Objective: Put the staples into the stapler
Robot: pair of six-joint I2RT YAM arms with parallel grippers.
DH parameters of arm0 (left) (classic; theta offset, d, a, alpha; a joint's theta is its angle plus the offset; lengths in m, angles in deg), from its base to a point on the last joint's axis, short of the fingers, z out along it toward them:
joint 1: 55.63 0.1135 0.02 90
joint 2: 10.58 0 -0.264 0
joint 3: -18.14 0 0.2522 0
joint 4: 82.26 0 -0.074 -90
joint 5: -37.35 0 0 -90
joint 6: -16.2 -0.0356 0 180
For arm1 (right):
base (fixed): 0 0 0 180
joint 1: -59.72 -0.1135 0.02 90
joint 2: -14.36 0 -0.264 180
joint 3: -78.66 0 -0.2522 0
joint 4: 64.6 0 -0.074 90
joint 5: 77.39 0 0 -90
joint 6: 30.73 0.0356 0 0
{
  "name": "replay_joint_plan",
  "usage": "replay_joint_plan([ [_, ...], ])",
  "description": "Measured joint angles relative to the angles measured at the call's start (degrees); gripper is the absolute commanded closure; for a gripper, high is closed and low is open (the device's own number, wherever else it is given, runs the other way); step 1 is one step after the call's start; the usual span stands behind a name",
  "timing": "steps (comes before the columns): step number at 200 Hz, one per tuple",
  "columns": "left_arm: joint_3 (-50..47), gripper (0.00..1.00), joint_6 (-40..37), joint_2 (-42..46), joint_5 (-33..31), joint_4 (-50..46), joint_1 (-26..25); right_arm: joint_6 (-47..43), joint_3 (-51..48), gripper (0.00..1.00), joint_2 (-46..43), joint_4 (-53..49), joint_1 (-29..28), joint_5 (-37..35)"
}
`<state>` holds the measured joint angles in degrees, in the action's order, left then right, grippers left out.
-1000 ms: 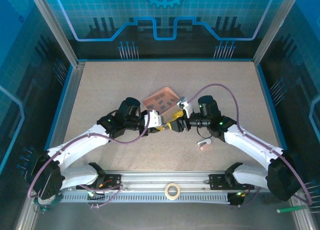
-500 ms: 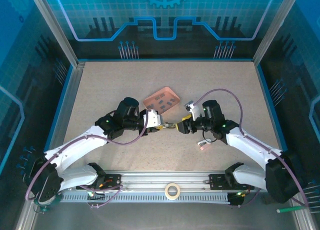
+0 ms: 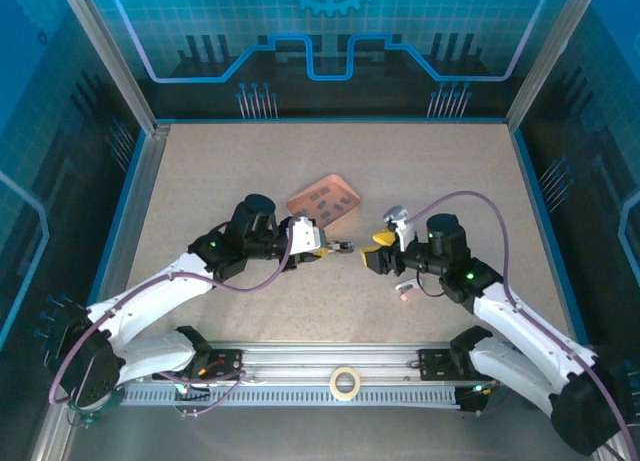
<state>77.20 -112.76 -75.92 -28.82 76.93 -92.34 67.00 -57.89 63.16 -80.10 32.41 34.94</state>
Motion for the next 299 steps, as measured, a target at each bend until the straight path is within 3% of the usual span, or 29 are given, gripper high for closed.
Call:
replay_joint_plan([
  [30,0.0,0.89,0.0,0.0,0.3,0.0,0.0,-1.9,2.4,0.44,0.6,-1.3,0.0,0.0],
  [97,0.0,0.89,0.0,0.0,2.0,0.0,0.0,-0.5,5.4,0.47,11.5,1.0,-0.4,1.3],
  [197,-0.9,0.89,2.6,-0.1,2.3,0.8,0.2,2.6,3.7,0.46,21.2,10.5,-3.1,1.9],
  [250,-0.9,0.89,1.5,-0.1,2.6,0.8,0.0,-2.0,3.3,0.43,14.8,7.3,-3.5,-0.3],
  [299,-0.9,0.89,0.9,-0.1,2.7,0.8,0.0,-17.3,5.6,0.46,6.0,-0.9,-5.2,-1.3],
])
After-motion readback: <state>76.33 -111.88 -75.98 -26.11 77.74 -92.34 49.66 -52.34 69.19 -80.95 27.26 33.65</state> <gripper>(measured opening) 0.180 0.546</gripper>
